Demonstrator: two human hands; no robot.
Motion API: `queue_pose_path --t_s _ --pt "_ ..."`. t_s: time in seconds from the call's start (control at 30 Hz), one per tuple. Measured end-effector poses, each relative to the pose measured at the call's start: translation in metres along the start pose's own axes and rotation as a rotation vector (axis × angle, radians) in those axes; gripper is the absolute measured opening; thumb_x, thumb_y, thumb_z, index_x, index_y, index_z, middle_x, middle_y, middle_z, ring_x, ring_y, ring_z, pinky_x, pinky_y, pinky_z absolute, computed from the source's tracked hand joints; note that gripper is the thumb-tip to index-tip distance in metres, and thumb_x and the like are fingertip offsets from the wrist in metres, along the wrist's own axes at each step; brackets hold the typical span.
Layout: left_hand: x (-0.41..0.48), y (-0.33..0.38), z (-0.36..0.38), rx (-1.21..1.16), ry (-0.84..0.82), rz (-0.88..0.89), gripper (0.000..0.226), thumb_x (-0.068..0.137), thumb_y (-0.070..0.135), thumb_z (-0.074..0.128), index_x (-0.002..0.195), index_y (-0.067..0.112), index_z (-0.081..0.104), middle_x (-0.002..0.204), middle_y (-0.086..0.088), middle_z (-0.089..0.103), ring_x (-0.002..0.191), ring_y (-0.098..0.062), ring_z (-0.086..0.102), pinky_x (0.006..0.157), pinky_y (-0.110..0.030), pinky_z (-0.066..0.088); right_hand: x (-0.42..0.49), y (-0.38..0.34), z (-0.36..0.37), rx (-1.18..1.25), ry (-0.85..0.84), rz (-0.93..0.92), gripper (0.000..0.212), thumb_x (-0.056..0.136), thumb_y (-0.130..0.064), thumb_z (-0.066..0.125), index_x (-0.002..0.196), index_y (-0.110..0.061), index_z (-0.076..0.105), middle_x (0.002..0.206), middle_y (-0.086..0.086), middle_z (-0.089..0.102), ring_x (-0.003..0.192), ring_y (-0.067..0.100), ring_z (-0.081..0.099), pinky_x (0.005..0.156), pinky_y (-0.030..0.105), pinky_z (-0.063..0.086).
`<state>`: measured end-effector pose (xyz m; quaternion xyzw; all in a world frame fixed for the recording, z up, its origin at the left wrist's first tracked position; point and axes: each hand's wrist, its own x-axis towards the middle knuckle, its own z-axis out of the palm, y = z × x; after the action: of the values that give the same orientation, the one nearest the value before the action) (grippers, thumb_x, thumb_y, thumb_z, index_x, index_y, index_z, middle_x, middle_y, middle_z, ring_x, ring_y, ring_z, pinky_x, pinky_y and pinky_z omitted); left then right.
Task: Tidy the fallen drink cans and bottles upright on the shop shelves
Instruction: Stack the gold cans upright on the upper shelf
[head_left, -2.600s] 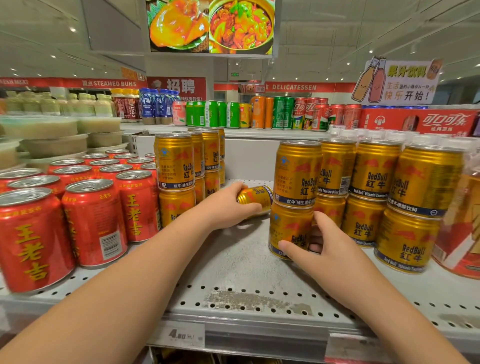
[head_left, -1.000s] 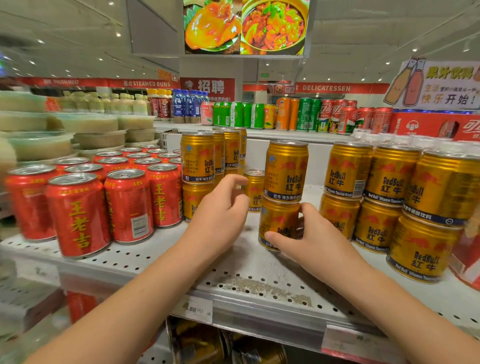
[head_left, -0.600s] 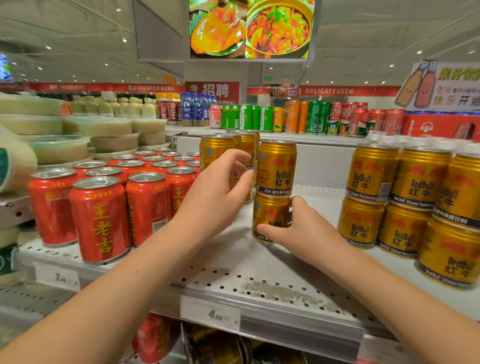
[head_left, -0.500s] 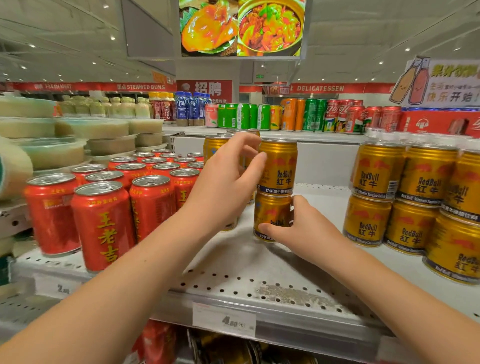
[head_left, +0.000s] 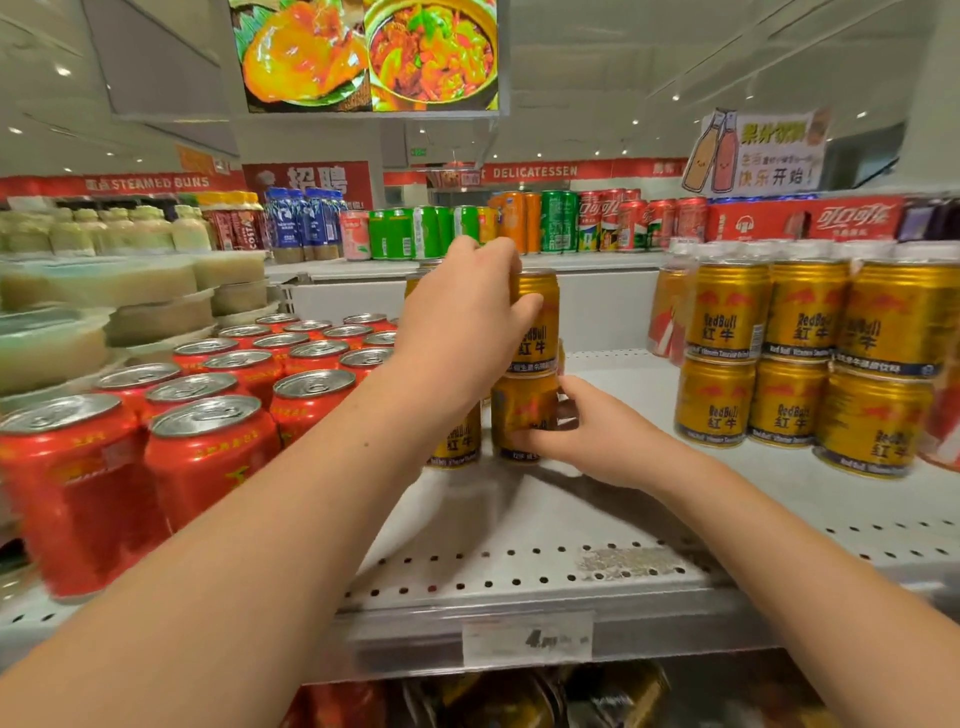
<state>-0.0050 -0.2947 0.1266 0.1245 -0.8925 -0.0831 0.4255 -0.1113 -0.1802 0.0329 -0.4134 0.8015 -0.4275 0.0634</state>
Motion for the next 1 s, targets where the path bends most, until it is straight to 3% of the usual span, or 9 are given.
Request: queue_pose_path --t_s 0.1,0.3,0.4,0.47,0.53,0.67,0.83,0.93,1.0 --pt "-0.001 -0.002 -0.004 0.011 -0.017 0.003 0.029 0.097 0.043 0.062 0.117 0.021 0.059 0.110 0.001 0.055 0.092 -0.016 0.055 0.071 -0.028 0.041 -0.001 -0.003 0.002 0.011 -0.022 0.010 0.059 0.076 -0.051 0.080 0.128 -0.038 0.055 0.117 -0.018 0.067 0.106 0.004 0.064 0.092 0.038 0.055" --pt "-0.005 0.002 -0.002 0.010 -0.021 0.033 0.040 0.099 0.041 0.059 0.133 0.023 0.054 0.130 -0.001 0.052 0.109 -0.021 0.058 0.078 -0.031 0.045 -0.008 -0.010 0.005 0.026 -0.015 0.001 0.064 0.078 -0.051 0.079 0.133 -0.038 0.050 0.119 -0.023 0.064 0.111 0.002 0.060 0.098 0.031 0.050" --pt "-0.004 0.016 0.003 -0.010 0.044 0.089 0.047 0.097 0.041 0.060 0.140 0.027 0.048 0.140 -0.001 0.051 0.115 -0.025 0.059 0.085 -0.037 0.050 -0.022 -0.008 -0.008 -0.030 -0.066 -0.015 0.052 0.076 -0.056 0.078 0.115 -0.051 0.044 0.091 -0.042 0.054 0.088 -0.015 0.057 0.074 0.010 0.045" --pt "-0.001 0.036 0.010 -0.054 0.056 0.154 0.045 0.097 0.042 0.060 0.138 0.027 0.050 0.139 0.002 0.053 0.116 -0.022 0.059 0.090 -0.038 0.051 -0.033 -0.002 -0.026 -0.152 -0.039 -0.032 0.055 0.077 -0.062 0.072 0.121 -0.048 0.042 0.097 -0.034 0.052 0.088 -0.009 0.057 0.071 0.015 0.047" --pt "0.004 0.063 0.024 -0.101 -0.006 0.211 0.043 0.098 0.044 0.059 0.137 0.027 0.052 0.138 0.004 0.054 0.115 -0.018 0.059 0.094 -0.038 0.052 -0.044 0.010 -0.049 -0.256 0.007 -0.028 0.064 0.082 -0.062 0.067 0.137 -0.040 0.044 0.116 -0.018 0.057 0.102 0.006 0.061 0.083 0.027 0.053" --pt "0.014 0.112 0.065 -0.141 -0.103 0.229 0.047 0.098 0.047 0.059 0.140 0.026 0.050 0.139 0.006 0.051 0.109 -0.011 0.057 0.096 -0.038 0.054 -0.063 0.047 -0.095 -0.239 0.002 -0.020 0.040 0.088 -0.056 0.063 0.124 -0.039 0.058 0.115 -0.017 0.063 0.102 0.002 0.061 0.092 0.033 0.054" --pt "0.026 0.136 0.110 -0.373 -0.324 -0.143 0.088 0.086 0.058 0.070 0.156 0.029 0.024 0.151 -0.002 0.048 0.130 -0.020 0.053 0.104 -0.040 0.049 -0.073 0.096 -0.139 -0.258 -0.005 -0.092 0.029 0.091 -0.052 0.059 0.112 -0.034 0.066 0.101 -0.021 0.069 0.092 -0.003 0.062 0.085 0.031 0.056" --pt "0.014 0.132 0.131 -0.455 -0.477 -0.301 0.092 0.077 0.061 0.077 0.151 0.038 0.027 0.128 0.008 0.064 0.099 -0.002 0.067 0.077 -0.021 0.053 -0.076 0.112 -0.150 -0.210 -0.057 -0.142 0.028 0.093 -0.052 0.058 0.115 -0.035 0.065 0.106 -0.021 0.069 0.095 -0.005 0.063 0.086 0.029 0.056" --pt "0.005 0.129 0.145 -0.492 -0.511 -0.353 0.091 0.075 0.056 0.082 0.149 0.040 0.031 0.119 0.013 0.067 0.093 0.002 0.067 0.074 -0.020 0.052 -0.077 0.114 -0.151 -0.225 -0.084 -0.187 0.030 0.094 -0.050 0.058 0.119 -0.034 0.064 0.107 -0.020 0.068 0.096 -0.003 0.062 0.085 0.029 0.056"
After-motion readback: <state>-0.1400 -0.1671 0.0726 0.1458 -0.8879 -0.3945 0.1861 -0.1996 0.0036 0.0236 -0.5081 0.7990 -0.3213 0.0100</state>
